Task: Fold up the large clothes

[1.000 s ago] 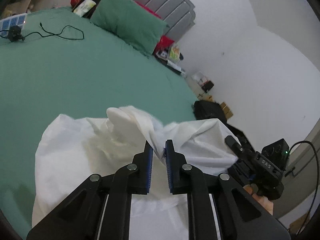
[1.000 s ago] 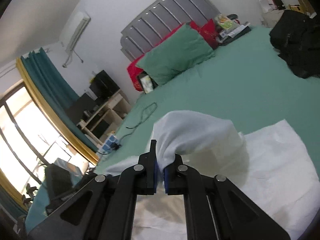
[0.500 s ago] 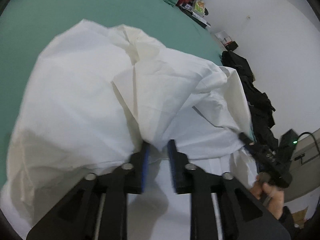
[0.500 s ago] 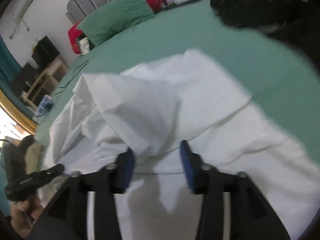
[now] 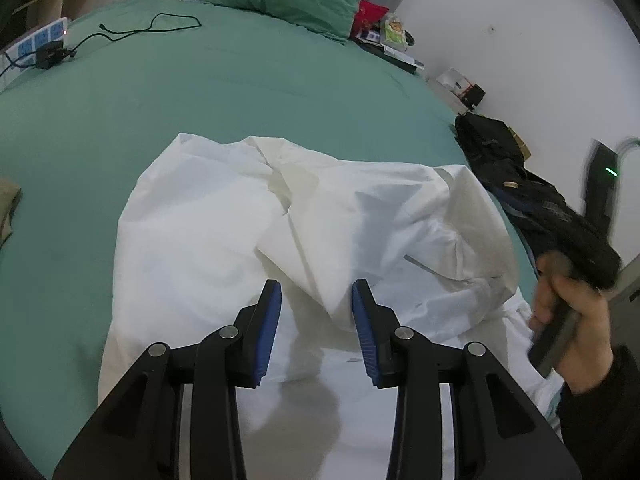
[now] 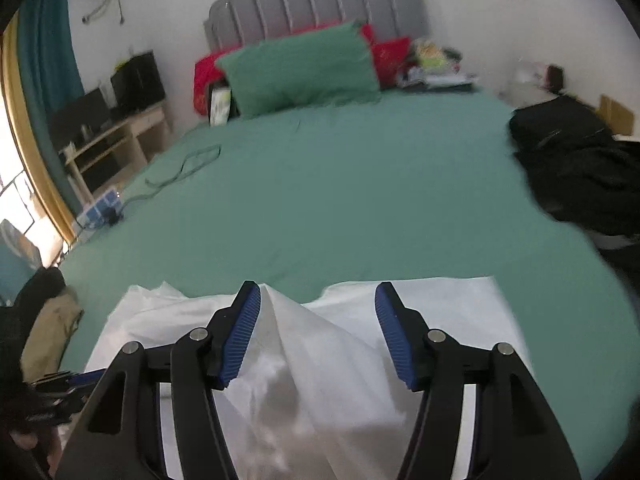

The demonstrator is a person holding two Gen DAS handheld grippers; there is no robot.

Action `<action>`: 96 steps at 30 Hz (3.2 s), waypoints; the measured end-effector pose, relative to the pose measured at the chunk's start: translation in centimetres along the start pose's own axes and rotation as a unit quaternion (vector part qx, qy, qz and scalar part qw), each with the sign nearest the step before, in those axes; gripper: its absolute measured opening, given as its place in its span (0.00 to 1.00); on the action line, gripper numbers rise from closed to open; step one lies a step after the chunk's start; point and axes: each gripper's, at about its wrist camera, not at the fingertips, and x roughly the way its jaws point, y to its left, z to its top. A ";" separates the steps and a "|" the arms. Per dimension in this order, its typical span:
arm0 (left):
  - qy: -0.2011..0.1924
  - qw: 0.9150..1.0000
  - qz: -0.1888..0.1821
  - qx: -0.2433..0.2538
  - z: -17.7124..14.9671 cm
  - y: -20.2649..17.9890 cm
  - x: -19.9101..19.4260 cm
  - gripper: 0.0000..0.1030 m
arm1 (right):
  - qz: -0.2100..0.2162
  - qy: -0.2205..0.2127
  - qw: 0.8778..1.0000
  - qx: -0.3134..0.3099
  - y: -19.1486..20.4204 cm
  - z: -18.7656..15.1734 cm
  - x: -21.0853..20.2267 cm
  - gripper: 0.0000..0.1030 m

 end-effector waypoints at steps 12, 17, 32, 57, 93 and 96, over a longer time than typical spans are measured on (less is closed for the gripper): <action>0.040 0.997 0.047 0.037 -0.6 0.0 1.1 0.39 | -0.019 0.049 0.987 -0.152 2.5 -5.9 -1.3 0.63; 0.042 0.997 0.045 0.042 -0.8 -0.3 0.5 0.39 | 0.034 -0.003 0.979 -0.200 4.1 -5.4 -3.7 0.69; 0.022 0.999 0.031 0.024 -0.5 1.3 -1.8 0.39 | 0.183 0.085 0.964 -0.175 6.0 -6.5 0.5 0.72; 0.050 0.999 0.001 0.018 0.3 0.9 1.8 0.39 | 0.043 0.123 0.991 0.000 -2.6 -8.1 0.4 0.17; 0.059 0.997 -0.028 0.035 0.4 -0.9 0.9 0.39 | -0.067 0.070 0.970 -0.221 6.5 -7.3 3.0 0.90; 0.036 0.999 -0.027 0.021 0.9 0.3 0.0 0.39 | -0.077 0.051 0.974 -0.209 5.8 -7.8 2.1 0.96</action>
